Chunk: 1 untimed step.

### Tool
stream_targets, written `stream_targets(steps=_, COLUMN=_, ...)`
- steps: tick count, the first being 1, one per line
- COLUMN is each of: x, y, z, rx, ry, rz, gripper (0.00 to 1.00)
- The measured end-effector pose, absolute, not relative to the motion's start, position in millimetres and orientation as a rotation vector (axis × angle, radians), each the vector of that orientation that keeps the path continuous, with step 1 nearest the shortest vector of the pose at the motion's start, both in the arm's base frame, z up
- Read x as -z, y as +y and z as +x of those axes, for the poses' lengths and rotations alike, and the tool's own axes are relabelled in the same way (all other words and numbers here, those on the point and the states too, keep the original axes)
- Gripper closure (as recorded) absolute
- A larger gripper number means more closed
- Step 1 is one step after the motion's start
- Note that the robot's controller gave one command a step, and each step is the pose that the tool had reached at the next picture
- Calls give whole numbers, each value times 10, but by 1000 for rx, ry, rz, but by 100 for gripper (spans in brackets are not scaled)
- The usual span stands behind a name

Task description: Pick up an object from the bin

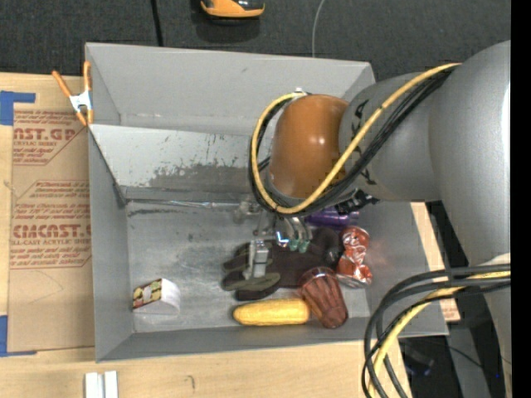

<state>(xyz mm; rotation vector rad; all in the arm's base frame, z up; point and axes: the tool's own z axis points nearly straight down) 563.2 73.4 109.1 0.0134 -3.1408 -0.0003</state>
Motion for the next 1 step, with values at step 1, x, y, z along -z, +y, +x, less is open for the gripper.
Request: stream_targets(steps=1, x=-1451, y=727, z=5636, rx=2, ry=-3146, rz=-5, gripper=0)
